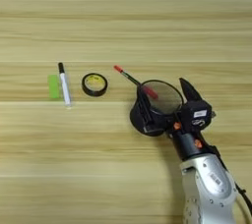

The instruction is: Move the objects on the table

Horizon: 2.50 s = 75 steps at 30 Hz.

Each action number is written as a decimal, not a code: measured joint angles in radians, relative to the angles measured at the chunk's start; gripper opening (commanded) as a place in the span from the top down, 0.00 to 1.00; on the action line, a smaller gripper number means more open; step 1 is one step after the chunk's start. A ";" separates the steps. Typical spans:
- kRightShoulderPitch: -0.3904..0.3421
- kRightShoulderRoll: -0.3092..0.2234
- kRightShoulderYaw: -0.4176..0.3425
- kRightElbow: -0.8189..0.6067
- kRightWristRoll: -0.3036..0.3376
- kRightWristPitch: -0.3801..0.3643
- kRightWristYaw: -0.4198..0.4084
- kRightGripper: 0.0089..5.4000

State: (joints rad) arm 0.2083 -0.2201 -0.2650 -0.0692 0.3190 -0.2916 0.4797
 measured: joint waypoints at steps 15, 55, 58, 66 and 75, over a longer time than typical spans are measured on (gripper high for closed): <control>-0.013 0.000 0.007 0.057 -0.051 -0.033 -0.014 0.01; -0.169 -0.003 -0.002 0.321 -0.174 -0.197 -0.184 0.01; -0.169 -0.003 -0.002 0.323 -0.171 -0.200 -0.182 0.01; -0.158 -0.003 0.003 0.298 -0.147 -0.206 -0.144 0.01; -0.151 -0.013 0.003 0.180 -0.122 -0.201 -0.123 0.01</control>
State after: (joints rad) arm 0.0572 -0.2332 -0.2618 0.1105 0.1970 -0.4925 0.3572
